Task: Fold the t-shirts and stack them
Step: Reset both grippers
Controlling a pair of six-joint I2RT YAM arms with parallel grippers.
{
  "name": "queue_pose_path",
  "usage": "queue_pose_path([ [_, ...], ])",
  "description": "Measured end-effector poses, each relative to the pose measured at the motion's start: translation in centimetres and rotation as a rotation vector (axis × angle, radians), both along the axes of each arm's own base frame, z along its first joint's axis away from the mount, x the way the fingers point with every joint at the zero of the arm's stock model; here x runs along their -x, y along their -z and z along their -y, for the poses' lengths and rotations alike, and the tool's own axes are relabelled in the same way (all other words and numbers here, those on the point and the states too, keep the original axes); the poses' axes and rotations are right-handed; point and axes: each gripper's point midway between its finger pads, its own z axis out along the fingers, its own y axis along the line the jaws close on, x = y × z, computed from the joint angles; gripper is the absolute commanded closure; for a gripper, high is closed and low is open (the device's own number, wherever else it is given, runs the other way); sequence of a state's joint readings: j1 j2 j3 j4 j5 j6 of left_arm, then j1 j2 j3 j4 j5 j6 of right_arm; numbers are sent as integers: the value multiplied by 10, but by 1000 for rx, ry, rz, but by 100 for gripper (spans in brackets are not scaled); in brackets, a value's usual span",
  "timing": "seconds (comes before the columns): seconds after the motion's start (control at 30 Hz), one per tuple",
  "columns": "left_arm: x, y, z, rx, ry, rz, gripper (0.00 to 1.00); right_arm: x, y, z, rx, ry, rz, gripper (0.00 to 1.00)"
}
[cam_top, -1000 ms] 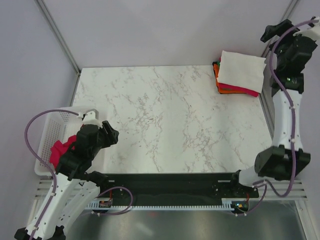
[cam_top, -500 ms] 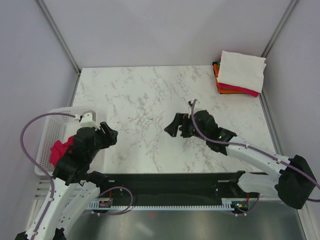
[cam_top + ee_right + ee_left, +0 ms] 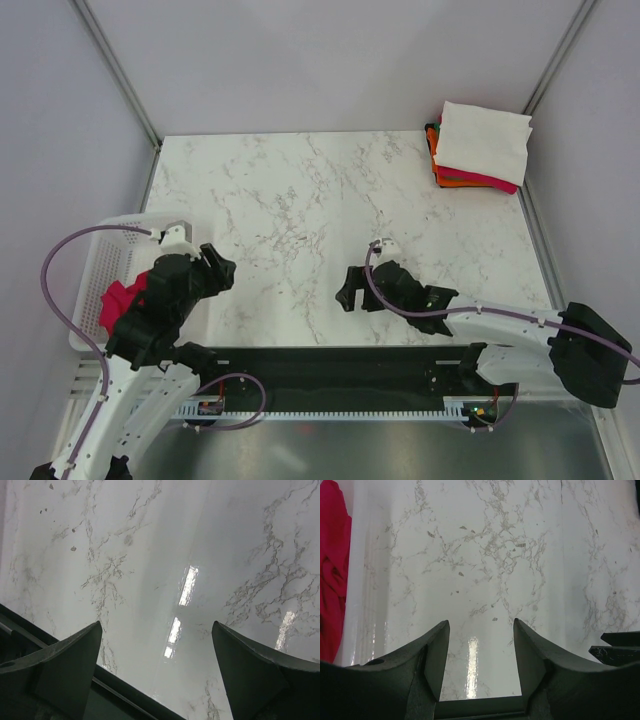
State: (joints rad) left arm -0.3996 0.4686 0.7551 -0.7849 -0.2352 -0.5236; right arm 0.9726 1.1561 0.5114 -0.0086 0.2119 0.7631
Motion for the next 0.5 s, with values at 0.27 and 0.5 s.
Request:
queue_pose_path([
  [0.27,0,-1,-3,-5,-15,8,39,-1,25,-11,69,-43,-49,2],
  [0.5,-2,2,-5,-15,-27,-5,39,1,22,-23,55,-94,-57,2],
])
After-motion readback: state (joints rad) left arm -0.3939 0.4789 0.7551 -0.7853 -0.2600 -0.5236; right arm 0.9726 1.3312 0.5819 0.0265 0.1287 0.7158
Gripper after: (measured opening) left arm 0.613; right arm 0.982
